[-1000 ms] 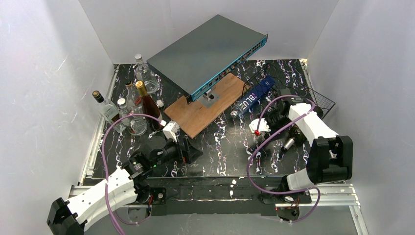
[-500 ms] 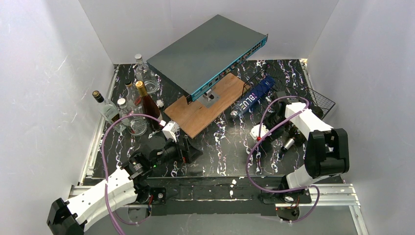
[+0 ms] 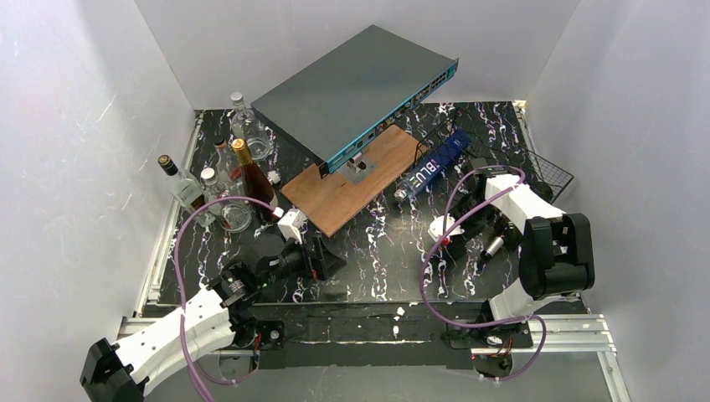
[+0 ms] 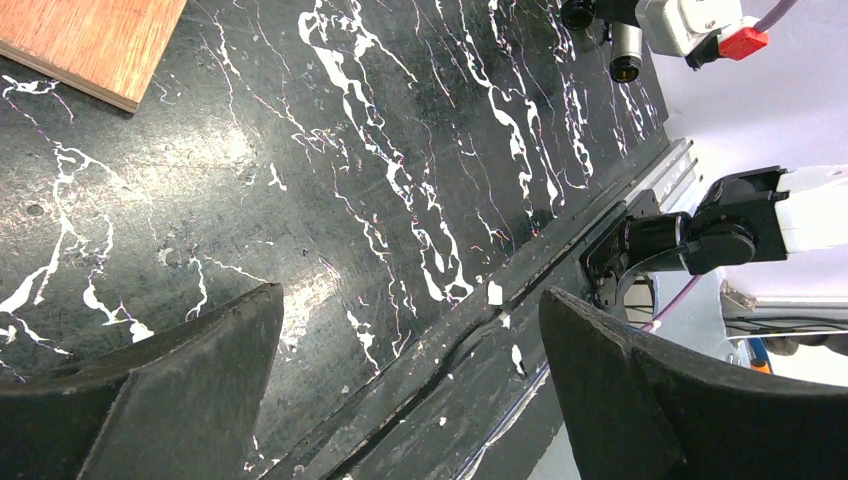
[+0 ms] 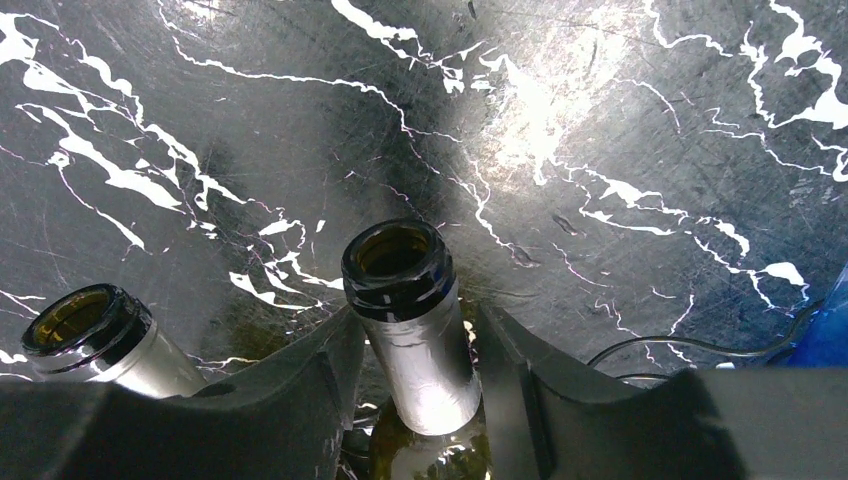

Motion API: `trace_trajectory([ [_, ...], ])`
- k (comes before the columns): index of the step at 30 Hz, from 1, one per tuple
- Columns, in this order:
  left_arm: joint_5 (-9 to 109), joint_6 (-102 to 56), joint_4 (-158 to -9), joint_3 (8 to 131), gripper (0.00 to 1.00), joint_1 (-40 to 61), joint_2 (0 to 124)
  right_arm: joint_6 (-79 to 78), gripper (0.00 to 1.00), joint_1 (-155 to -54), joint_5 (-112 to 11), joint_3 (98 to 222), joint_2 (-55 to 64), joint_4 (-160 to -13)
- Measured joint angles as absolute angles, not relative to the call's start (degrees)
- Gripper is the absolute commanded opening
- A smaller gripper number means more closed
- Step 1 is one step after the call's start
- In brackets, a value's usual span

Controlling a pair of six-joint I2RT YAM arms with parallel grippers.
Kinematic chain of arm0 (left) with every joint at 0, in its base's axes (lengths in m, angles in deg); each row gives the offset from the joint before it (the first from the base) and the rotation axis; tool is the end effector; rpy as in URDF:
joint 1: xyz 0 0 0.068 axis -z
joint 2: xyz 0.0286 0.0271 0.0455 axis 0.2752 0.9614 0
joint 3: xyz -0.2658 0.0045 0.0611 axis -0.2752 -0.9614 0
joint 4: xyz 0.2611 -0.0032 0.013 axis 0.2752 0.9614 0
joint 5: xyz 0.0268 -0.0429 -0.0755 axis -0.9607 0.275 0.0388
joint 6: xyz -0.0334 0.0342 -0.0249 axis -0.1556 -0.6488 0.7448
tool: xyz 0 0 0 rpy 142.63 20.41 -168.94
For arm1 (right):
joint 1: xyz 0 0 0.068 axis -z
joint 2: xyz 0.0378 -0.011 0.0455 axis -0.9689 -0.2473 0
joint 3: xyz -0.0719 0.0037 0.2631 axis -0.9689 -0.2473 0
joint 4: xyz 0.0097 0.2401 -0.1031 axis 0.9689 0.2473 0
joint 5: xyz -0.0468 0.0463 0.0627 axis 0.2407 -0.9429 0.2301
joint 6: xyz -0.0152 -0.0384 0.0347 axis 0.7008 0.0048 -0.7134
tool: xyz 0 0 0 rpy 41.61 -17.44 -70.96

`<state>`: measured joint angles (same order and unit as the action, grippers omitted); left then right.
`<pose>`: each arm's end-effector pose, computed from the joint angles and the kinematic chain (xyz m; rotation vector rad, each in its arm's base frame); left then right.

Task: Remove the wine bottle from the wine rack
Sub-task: Pick up the wine bottle from the wine rack.

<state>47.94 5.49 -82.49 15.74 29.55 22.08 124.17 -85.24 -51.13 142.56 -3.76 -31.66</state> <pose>0.1107 -0.1182 0.2214 0.1718 2.0030 -1.1083 0.2597 0.0489 0.1944 -2.6818 1.3124 0.0466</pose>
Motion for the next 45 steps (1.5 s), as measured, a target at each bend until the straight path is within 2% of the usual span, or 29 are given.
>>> trace_trajectory([
  [12,47.9,5.7,-82.5,15.6,0.98,29.5,22.1,125.2,0.4,-85.7,-51.2,142.6,-4.0,-32.0],
  [31,47.9,5.7,-82.8,15.1,0.98,29.5,23.2,125.2,0.02,-89.2,-55.1,142.5,-2.7,-29.5],
  [45,47.9,5.8,-83.1,14.6,0.98,29.5,23.8,120.6,0.01,-97.7,-60.2,141.4,0.4,-25.8],
])
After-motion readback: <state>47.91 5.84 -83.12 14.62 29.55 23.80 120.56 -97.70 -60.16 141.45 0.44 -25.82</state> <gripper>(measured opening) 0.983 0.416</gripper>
